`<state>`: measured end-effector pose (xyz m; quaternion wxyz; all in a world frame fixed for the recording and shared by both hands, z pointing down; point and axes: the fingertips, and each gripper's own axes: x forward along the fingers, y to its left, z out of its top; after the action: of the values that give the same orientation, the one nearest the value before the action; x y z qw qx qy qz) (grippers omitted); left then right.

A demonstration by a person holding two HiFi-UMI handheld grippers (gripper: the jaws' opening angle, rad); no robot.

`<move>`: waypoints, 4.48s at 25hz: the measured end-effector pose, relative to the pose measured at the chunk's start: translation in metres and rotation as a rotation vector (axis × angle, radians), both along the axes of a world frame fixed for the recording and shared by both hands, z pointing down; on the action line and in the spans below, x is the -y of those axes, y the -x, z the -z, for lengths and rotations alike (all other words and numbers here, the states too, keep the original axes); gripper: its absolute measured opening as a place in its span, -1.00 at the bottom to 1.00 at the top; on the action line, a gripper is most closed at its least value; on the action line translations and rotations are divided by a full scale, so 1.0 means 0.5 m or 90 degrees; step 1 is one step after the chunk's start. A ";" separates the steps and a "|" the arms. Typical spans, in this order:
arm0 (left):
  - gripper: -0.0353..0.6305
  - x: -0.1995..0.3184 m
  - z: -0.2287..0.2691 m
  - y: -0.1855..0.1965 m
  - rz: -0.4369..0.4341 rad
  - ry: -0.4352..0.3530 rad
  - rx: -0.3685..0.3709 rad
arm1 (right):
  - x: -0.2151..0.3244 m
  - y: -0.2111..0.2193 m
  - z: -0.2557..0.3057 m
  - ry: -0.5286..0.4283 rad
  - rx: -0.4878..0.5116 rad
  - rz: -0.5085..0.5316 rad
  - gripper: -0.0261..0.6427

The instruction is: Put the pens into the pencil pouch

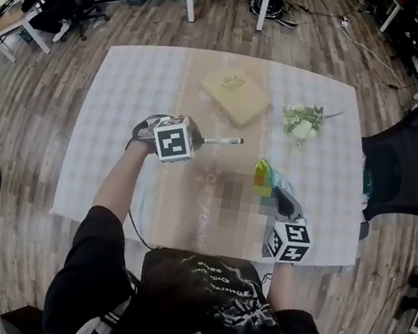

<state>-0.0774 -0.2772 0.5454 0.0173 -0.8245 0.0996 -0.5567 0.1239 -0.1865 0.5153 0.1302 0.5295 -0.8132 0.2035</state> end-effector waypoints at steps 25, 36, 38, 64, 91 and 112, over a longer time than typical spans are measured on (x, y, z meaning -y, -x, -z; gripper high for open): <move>-0.67 -0.242 0.004 -0.092 -0.050 0.111 -0.046 | -0.059 0.049 -0.002 -0.015 -0.023 0.023 -0.83; -0.67 -0.271 -0.038 -0.123 -0.065 0.130 -0.011 | -0.070 0.038 0.001 -0.017 -0.016 0.021 -0.83; -0.67 -0.269 -0.042 -0.123 -0.062 0.121 -0.002 | -0.077 0.042 -0.003 -0.015 -0.020 0.029 -0.83; -0.66 -0.281 -0.088 -0.177 -0.048 0.075 0.026 | -0.088 0.112 -0.045 0.019 -0.008 0.074 -0.83; -0.66 -0.275 -0.104 -0.277 -0.035 0.013 -0.049 | -0.106 0.146 -0.052 0.020 0.028 0.123 -0.83; -0.19 -0.262 -0.087 -0.254 0.070 0.035 -0.163 | -0.111 0.140 -0.051 0.017 0.026 0.115 -0.83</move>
<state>0.0496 -0.1464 0.5889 -0.0485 -0.8823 0.1307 -0.4496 0.0539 -0.1312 0.5407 0.1384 0.4477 -0.8575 0.2122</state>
